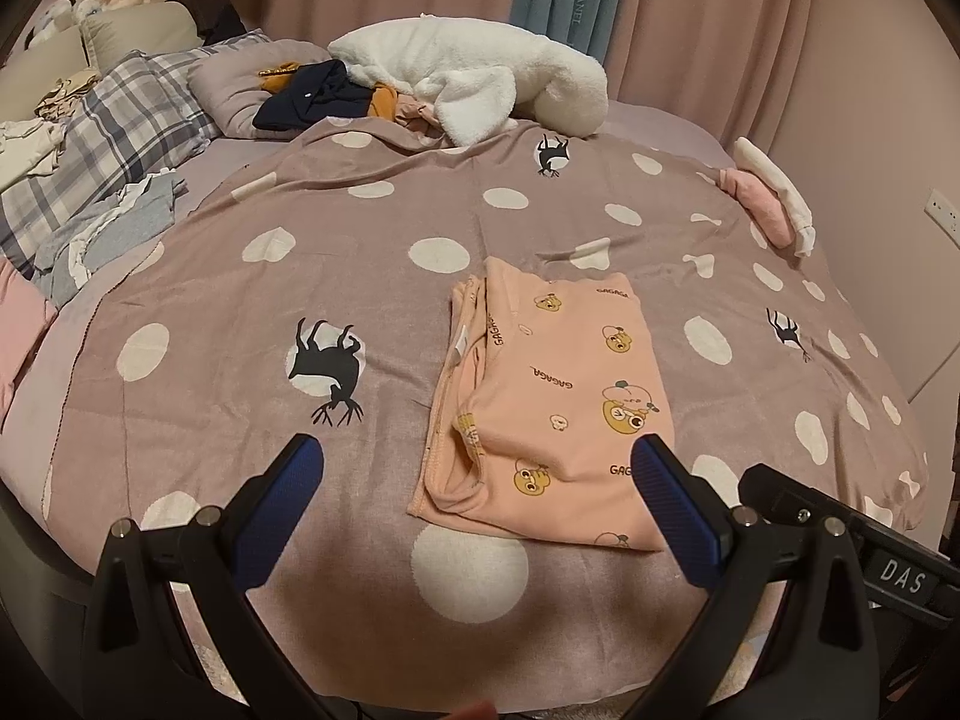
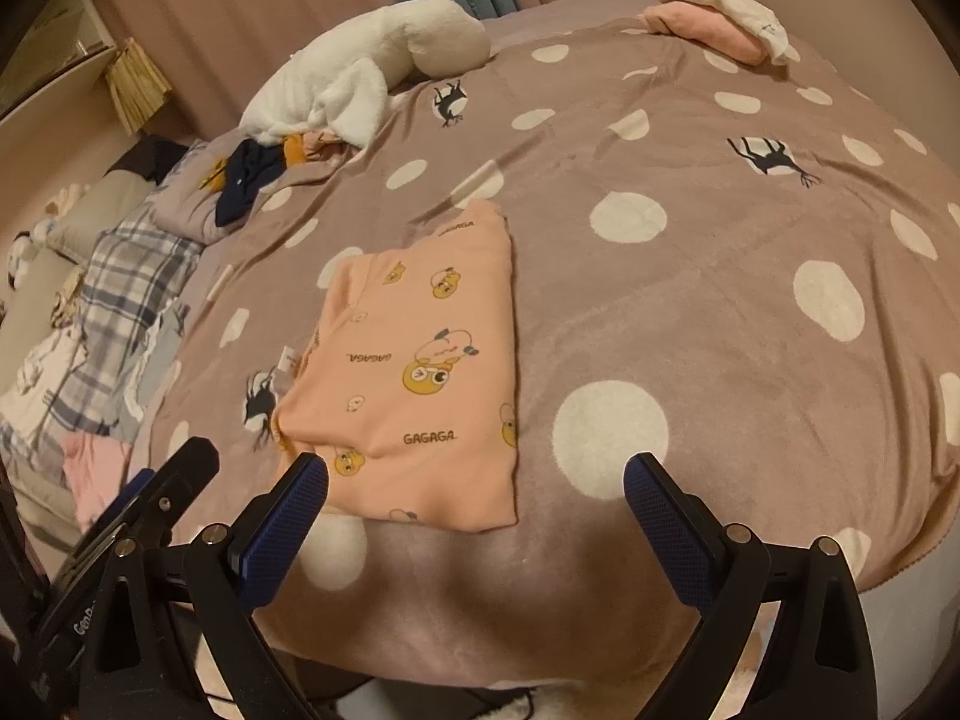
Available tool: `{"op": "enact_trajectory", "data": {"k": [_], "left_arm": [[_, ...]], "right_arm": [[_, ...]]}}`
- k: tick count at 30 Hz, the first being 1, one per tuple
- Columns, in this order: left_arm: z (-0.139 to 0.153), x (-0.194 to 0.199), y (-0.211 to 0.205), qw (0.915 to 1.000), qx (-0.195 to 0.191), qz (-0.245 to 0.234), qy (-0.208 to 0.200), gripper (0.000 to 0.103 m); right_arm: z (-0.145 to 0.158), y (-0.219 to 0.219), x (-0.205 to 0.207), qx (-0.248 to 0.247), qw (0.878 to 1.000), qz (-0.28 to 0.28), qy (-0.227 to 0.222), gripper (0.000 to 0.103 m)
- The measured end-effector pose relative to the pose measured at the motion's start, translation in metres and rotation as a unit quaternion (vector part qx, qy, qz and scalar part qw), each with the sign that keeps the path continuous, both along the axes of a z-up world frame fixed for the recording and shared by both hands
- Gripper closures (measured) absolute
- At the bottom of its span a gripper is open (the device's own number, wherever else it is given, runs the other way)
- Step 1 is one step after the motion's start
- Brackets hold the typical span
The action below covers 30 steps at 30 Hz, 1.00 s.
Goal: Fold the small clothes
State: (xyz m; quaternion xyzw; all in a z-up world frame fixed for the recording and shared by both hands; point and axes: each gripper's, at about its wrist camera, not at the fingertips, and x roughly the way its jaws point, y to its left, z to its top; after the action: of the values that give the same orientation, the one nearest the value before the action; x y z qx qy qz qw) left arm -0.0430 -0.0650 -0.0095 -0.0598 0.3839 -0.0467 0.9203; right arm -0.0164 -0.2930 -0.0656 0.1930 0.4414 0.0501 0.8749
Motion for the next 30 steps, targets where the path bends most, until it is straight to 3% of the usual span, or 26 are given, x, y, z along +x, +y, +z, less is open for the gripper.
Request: {"op": "enact_trajectory", "data": {"k": [30], "left_arm": [[-0.005,-0.001,-0.0018,0.9999,0.012,0.0,0.003,0.0]], "right_arm": [[-0.001,0.0028,-0.0026,-0.008,1.0,-0.001,0.0,0.004]]}}
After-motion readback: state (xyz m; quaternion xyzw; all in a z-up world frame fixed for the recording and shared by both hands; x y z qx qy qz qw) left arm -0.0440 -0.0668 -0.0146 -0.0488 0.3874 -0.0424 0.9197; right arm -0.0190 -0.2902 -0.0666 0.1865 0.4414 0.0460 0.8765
